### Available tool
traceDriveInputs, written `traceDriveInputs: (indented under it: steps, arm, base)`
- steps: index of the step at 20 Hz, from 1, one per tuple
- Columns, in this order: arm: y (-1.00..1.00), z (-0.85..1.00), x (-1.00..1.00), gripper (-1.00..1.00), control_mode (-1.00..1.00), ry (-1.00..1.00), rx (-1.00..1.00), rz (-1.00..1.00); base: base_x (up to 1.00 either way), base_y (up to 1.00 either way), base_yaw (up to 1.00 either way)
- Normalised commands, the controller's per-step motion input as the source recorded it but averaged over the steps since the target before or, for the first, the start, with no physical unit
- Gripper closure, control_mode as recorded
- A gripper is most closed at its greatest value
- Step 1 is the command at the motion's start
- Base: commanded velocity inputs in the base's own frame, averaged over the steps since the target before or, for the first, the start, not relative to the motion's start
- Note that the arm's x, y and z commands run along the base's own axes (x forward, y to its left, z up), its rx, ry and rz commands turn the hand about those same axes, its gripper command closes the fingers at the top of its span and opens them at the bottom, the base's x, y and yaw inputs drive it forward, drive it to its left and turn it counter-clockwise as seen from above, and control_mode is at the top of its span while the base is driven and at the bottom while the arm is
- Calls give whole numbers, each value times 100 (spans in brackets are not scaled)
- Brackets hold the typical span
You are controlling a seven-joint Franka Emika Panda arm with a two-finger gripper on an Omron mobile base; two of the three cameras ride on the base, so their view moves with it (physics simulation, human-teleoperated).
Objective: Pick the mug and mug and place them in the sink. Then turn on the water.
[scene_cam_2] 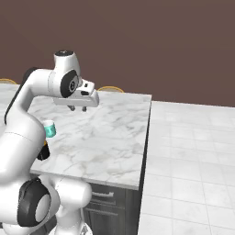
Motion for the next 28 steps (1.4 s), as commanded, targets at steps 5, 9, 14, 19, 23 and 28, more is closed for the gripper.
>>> traceDriveInputs:
  steps: [5, 9, 14, 19, 23, 28]
  arm:
    - [0, 0, 0, -100, -100, 2, 0, 0]
    - [10, -4, 0, -100, -100, 3, 0, 0]
    - [18, -9, 0, -100, -100, 4, 0, 0]
    - [27, -19, 0, -100, -100, 6, 0, 0]
    - [22, -17, 0, -100, -100, 11, 0, 0]
    - [15, -15, 0, -100, -100, 12, 0, 0]
  base:
    - [0, 0, 0]
    - [0, 0, 0]
    - [0, 0, 0]
    - [0, 0, 0]
    - [0, 0, 0]
    - [0, 0, 0]
